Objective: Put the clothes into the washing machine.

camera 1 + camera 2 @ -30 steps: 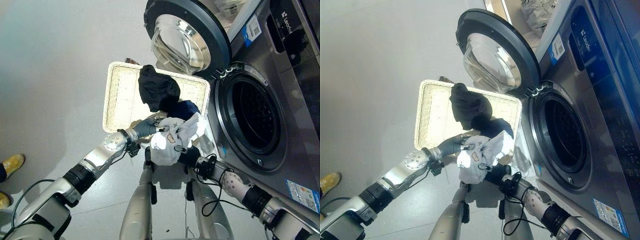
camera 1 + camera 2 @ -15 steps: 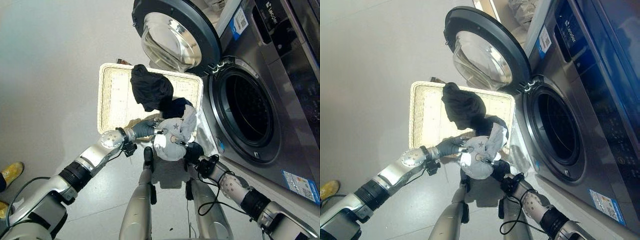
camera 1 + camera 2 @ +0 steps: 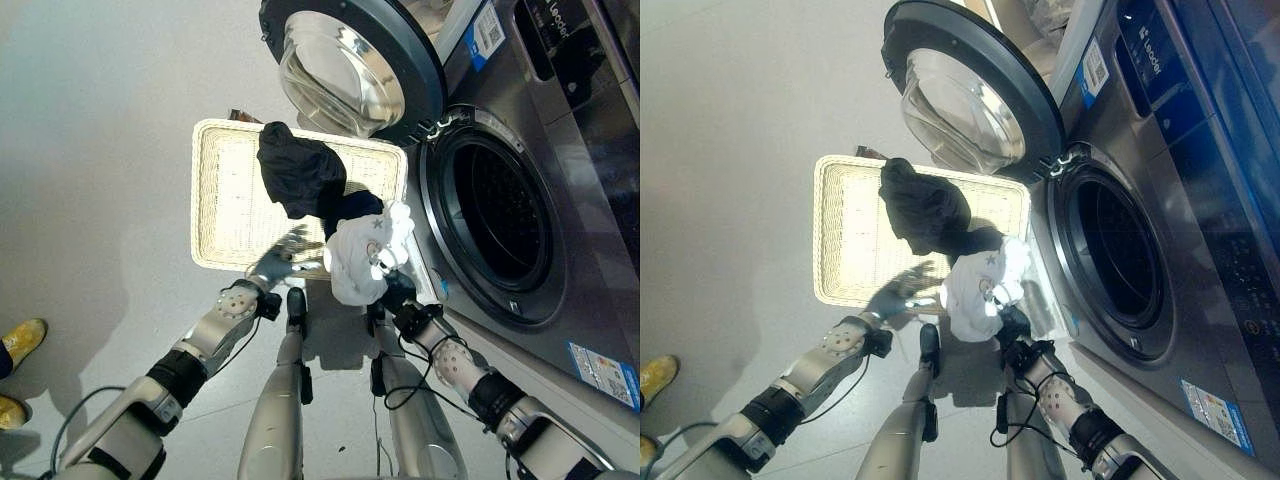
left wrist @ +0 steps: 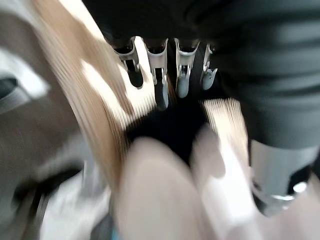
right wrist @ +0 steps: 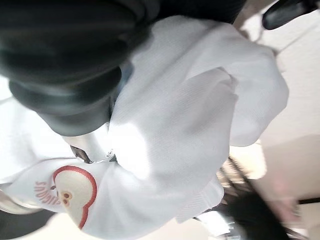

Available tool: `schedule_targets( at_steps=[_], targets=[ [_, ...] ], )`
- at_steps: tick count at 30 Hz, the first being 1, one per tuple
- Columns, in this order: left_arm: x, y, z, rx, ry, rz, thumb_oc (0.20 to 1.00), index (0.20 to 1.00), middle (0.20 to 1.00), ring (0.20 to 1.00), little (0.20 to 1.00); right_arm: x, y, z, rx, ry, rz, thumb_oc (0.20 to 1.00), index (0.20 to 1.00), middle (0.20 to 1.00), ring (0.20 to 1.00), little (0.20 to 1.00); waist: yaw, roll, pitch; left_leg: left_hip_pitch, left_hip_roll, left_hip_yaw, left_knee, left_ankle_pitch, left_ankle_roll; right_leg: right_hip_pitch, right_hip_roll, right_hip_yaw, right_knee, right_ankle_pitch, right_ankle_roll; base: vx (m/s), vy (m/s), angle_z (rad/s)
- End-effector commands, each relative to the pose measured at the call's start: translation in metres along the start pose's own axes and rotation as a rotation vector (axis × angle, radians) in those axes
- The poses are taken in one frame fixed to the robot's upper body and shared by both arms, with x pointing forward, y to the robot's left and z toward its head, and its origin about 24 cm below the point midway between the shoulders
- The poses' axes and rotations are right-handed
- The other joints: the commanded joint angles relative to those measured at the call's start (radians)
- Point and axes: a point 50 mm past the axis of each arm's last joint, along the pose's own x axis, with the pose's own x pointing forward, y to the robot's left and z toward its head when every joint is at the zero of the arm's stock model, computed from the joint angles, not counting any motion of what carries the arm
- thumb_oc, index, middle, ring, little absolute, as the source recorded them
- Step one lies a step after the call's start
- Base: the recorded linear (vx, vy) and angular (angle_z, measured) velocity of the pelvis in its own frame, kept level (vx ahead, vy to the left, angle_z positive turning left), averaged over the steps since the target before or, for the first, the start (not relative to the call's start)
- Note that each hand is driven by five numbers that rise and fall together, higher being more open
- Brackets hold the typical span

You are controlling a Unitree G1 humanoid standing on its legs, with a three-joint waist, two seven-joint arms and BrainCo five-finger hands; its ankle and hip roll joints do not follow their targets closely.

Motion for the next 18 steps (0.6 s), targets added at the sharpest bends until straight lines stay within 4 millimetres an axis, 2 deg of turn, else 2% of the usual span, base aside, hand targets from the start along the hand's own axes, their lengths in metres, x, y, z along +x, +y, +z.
schedule_targets(
  at_steps=[1,3,4,6,8,9,10,12,13,15,17,18],
  targets=[
    [-0.001,0.001,0.012,-0.106,-0.090,0.126,1.000,1.000,1.000,1.000,1.000,0.005,0.016,0.024,0.057,-0.145,0.070,0.200,0.200,0.200,0.200,0.200,-0.008,0.042,-0.021,-0.077,-0.123,0.014,0.107,-0.084,0.043,-0.069,-0.006,-0.055,0.132,-0.086,0.045,0.02,-0.031,-0.01],
    [-0.001,0.001,0.012,-0.106,-0.090,0.126,1.000,1.000,1.000,1.000,1.000,0.005,0.016,0.024,0.057,-0.145,0.070,0.200,0.200,0.200,0.200,0.200,-0.008,0.042,-0.021,-0.077,-0.123,0.014,0.107,-0.084,0.043,-0.069,-0.006,-0.055,0.132,-0.086,0.045,0.02,-0.026,0.00],
    [-0.002,0.007,0.002,-0.153,-0.066,0.198,1.000,1.000,1.000,1.000,1.000,0.005,0.007,0.035,0.093,-0.200,0.027,0.200,0.200,0.200,0.200,0.200,-0.008,0.053,-0.021,-0.087,-0.124,0.014,0.113,-0.085,0.039,-0.083,-0.006,-0.056,0.151,-0.097,0.043,0.12,-0.119,-0.04],
    [-0.006,0.021,-0.028,-0.229,0.000,0.325,1.000,1.000,1.000,1.000,1.000,0.001,-0.021,0.100,0.197,-0.449,-0.092,0.200,0.200,0.200,0.200,0.200,-0.012,0.103,-0.021,-0.144,-0.119,0.030,0.150,-0.086,0.025,-0.161,-0.006,-0.052,0.235,-0.139,0.036,0.18,-0.158,-0.04],
    [-0.007,0.022,-0.031,-0.238,0.006,0.329,1.000,1.000,1.000,1.000,1.000,0.001,-0.022,0.111,0.211,-0.484,-0.103,0.200,0.200,0.200,0.200,0.200,-0.012,0.109,-0.021,-0.153,-0.118,0.033,0.156,-0.087,0.023,-0.171,-0.007,-0.051,0.245,-0.145,0.035,0.07,-0.062,0.02],
    [-0.008,0.024,-0.036,-0.253,0.020,0.337,1.000,1.000,1.000,1.000,1.000,-0.002,-0.027,0.131,0.247,-0.559,-0.127,0.200,0.200,0.200,0.200,0.200,-0.013,0.119,-0.021,-0.165,-0.116,0.038,0.165,-0.089,0.021,-0.187,-0.008,-0.050,0.264,-0.155,0.034,0.09,-0.092,-0.02],
    [-0.008,0.027,-0.040,-0.272,0.029,0.348,1.000,1.000,1.000,1.000,1.000,-0.007,-0.031,0.165,0.290,-0.683,-0.180,0.200,0.200,0.200,0.200,0.200,-0.014,0.135,-0.021,-0.190,-0.114,0.043,0.183,-0.092,0.017,-0.219,-0.006,-0.044,0.296,-0.172,0.031,0.09,-0.093,-0.06],
    [-0.008,0.027,-0.041,-0.279,0.027,0.347,1.000,1.000,1.000,1.000,1.000,-0.011,-0.034,0.185,0.318,-0.759,-0.209,0.200,0.200,0.200,0.200,0.200,-0.013,0.145,-0.021,-0.208,-0.113,0.045,0.195,-0.095,0.016,-0.240,-0.006,-0.041,0.316,-0.180,0.030,0.06,-0.075,-0.08],
    [-0.009,0.027,-0.044,-0.275,0.023,0.342,1.000,1.000,1.000,1.000,1.000,-0.019,-0.038,0.207,0.355,-0.845,-0.253,0.200,0.200,0.200,0.200,0.200,-0.013,0.154,-0.021,-0.224,-0.112,0.048,0.209,-0.099,0.014,-0.258,-0.007,-0.041,0.333,-0.188,0.029,0.05,-0.085,-0.13],
    [-0.011,0.026,-0.045,-0.274,0.016,0.328,1.000,1.000,1.000,1.000,1.000,-0.032,-0.043,0.239,0.403,-0.951,-0.332,0.200,0.200,0.200,0.200,0.200,-0.010,0.165,-0.021,-0.248,-0.109,0.051,0.228,-0.105,0.013,-0.284,-0.010,-0.042,0.351,-0.195,0.026,0.04,-0.086,-0.09],
    [-0.010,0.027,-0.043,-0.268,0.009,0.320,1.000,1.000,1.000,1.000,1.000,-0.040,-0.042,0.256,0.424,-1.003,-0.386,0.200,0.200,0.200,0.200,0.200,-0.007,0.171,-0.021,-0.263,-0.107,0.054,0.240,-0.109,0.014,-0.301,-0.010,-0.042,0.363,-0.198,0.025,0.03,-0.097,-0.03],
    [-0.011,0.030,-0.041,-0.252,-0.005,0.305,1.000,1.000,1.000,1.000,1.000,-0.057,-0.043,0.285,0.500,-1.103,-0.476,0.200,0.200,0.200,0.200,0.200,-0.002,0.174,-0.021,-0.285,-0.105,0.053,0.258,-0.117,0.015,-0.320,-0.011,-0.046,0.377,-0.203,0.022,0.02,-0.111,-0.01]
  ],
)
